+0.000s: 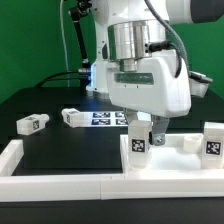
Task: Assemble square table
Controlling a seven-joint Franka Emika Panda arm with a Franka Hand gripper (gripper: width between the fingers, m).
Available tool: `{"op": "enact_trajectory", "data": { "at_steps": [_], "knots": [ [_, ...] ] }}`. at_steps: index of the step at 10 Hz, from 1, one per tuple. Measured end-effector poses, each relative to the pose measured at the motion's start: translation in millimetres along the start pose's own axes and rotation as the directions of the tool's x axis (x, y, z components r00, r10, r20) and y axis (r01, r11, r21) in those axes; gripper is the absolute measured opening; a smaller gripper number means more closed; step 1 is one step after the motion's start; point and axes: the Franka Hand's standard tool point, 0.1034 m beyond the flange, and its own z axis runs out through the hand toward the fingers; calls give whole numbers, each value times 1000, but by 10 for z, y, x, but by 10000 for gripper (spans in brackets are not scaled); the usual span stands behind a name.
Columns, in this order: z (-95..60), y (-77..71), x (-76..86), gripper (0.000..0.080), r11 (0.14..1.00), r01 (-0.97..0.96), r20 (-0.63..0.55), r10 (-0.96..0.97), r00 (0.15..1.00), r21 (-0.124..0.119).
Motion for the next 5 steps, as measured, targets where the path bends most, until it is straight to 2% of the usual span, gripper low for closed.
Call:
{"op": "enact_trajectory", "data": {
  "at_steps": [3, 5],
  "knots": [
    [1, 10, 24, 649, 971, 239, -3, -239, 971, -4],
    [15, 49, 103, 649, 777, 629, -2, -629, 777, -35]
  ]
}}
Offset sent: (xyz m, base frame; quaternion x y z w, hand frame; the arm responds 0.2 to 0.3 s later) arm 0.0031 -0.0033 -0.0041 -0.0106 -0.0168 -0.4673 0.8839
